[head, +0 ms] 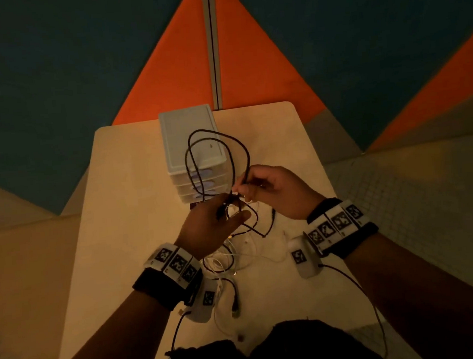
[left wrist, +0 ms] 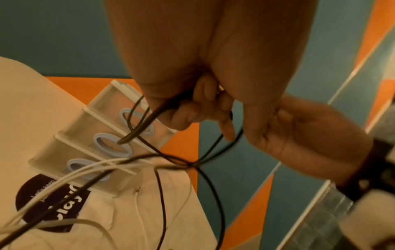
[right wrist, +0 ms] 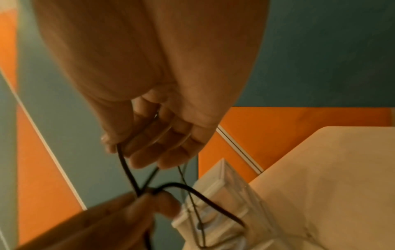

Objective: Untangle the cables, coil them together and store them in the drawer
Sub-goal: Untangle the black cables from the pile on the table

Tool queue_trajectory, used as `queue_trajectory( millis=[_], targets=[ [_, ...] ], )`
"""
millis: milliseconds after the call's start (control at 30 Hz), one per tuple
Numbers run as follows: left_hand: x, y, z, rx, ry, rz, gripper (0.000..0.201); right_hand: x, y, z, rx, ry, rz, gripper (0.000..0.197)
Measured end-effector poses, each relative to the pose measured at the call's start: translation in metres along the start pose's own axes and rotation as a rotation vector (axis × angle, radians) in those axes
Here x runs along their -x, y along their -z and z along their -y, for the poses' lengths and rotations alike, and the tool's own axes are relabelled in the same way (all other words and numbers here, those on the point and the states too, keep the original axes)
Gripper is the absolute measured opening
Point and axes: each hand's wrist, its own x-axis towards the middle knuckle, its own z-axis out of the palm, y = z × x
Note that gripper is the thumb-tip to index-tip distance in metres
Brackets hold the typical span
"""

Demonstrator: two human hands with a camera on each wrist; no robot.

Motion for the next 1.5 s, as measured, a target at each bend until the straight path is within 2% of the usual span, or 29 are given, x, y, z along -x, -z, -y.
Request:
queue_trajectory(
  millis=[67, 167, 300, 367, 467, 533, 700, 767, 800, 867, 933, 1000, 1067, 1200, 1267, 1400, 1500],
  targets=[
    [-0.001, -0.003, 0.001, -0.045, -0.010, 0.024, 0.016, -0.002, -0.002, 0.002, -0.057, 0.000, 0.007, 0.017],
    [0.000, 0.000, 0.001, 0.071, 0.010, 0.017, 0.021, 0.000, -0.005, -0.007, -0.084, -0.023, -0.044, 0.018],
    [0.004, 0.013, -0.004, 0.320, 0.042, -0.026, 0.033, 0.013, -0.020, -0.028, -0.087, -0.163, -0.025, 0.042],
    [0.003, 0.018, -0.008, 0.494, 0.109, 0.009, 0.036, 0.016, -0.033, -0.036, -0.097, -0.154, -0.017, 0.055],
    [0.004, 0.022, -0.022, 0.640, 0.131, 0.037, 0.032, 0.013, -0.049, -0.043, -0.149, -0.119, -0.061, 0.060],
    [0.003, 0.028, -0.035, 0.668, 0.093, 0.014, 0.030, 0.011, -0.055, -0.047, -0.139, -0.127, -0.057, 0.053],
    [-0.011, 0.056, -0.057, 0.551, -0.017, -0.006, 0.030, 0.013, -0.045, -0.061, 0.035, -0.154, -0.039, 0.014],
    [-0.020, 0.070, -0.062, 0.523, -0.027, -0.042, 0.030, 0.015, -0.042, -0.063, 0.109, -0.124, 0.018, 0.009],
    [-0.025, 0.077, -0.064, 0.508, -0.031, -0.066, 0.030, 0.016, -0.042, -0.064, 0.130, -0.113, 0.051, 0.013],
    [-0.033, 0.089, -0.072, 0.475, -0.058, -0.095, 0.030, 0.017, -0.046, -0.062, 0.099, -0.133, 0.079, 0.039],
    [-0.038, 0.095, -0.081, 0.464, -0.089, -0.089, 0.030, 0.012, -0.051, -0.058, 0.019, -0.163, 0.017, 0.064],
    [-0.041, 0.098, -0.091, 0.478, -0.101, -0.068, 0.030, 0.005, -0.052, -0.053, -0.027, -0.148, -0.085, 0.074],
    [-0.044, 0.099, -0.102, 0.492, -0.120, -0.036, 0.030, -0.003, -0.050, -0.044, -0.009, -0.126, -0.143, 0.068],
    [-0.051, 0.105, -0.120, 0.517, -0.172, 0.017, 0.030, -0.012, -0.046, -0.029, 0.083, -0.055, -0.184, 0.030],
    [-0.055, 0.112, -0.127, 0.493, -0.191, 0.014, 0.029, -0.012, -0.046, -0.026, 0.089, -0.007, -0.208, 0.019],
    [-0.066, 0.128, -0.128, 0.399, -0.206, -0.013, 0.027, -0.009, -0.041, -0.018, 0.008, -0.011, -0.198, 0.008],
    [-0.066, 0.134, -0.118, 0.295, -0.252, -0.085, 0.016, -0.010, -0.033, -0.012, -0.007, 0.029, -0.222, 0.011]
  ],
)
